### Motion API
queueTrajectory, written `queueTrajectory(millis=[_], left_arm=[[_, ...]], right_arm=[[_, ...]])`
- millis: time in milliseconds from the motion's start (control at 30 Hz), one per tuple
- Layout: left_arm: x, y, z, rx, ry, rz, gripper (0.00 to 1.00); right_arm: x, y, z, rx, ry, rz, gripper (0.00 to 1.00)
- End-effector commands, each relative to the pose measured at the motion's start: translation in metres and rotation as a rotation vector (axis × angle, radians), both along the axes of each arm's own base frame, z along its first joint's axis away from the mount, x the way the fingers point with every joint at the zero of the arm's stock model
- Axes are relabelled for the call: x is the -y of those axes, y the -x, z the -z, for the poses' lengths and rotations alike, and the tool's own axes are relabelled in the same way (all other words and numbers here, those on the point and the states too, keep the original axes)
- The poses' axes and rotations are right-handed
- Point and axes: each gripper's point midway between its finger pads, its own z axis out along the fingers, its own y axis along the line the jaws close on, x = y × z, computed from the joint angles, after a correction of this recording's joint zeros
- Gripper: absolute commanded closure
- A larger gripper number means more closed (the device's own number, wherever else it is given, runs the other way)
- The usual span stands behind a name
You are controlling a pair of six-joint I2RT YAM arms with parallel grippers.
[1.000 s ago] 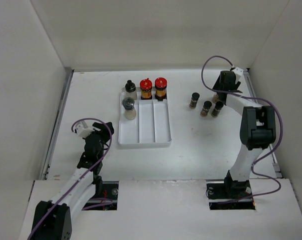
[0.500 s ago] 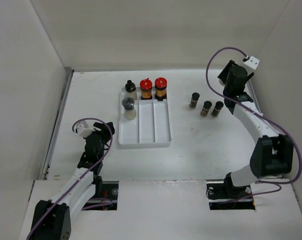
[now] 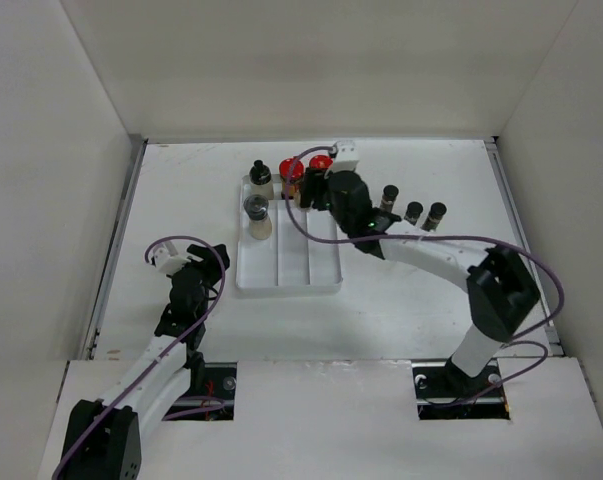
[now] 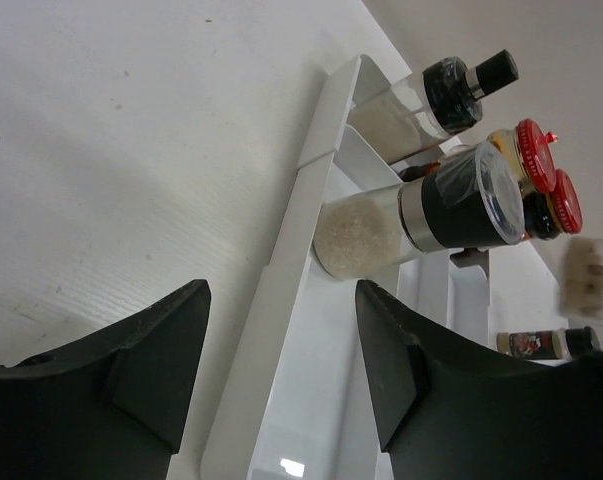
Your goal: Organize the condiment bottles
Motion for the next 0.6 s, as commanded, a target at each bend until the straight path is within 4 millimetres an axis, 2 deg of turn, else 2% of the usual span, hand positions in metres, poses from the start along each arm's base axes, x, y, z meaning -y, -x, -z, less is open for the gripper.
queueTrajectory(millis=[0,100,167,400,567], left_arm=[[0.004,-0.004,-0.017,0.065,0.002,0.013,0.42],[0.004,-0.004,-0.016,0.06,0.0,0.017,0.42],[0.004,-0.003,-0.018,0.069,0.001,0.017,0.42],[0.005,-0.004,-0.017,0.061,-0.002,0.022,0.42],[0.006,-0.005,-0.014,0.051,-0.001,0.023,0.42]], right_arm=[[-0.05,-0.001,-0.028,0.066,-0.068,-0.086,0.51],[-0.073,-0.007,-0.006,0.034,-0.03,-0.111,0.5],[-0.079,-0.012,0.007,0.013,-0.013,-0.114,0.5],[-0.085,-0.019,0.055,-0.061,0.04,-0.097,0.49],[-0.089,-0.02,0.09,-0.125,0.071,-0.097,0.44]])
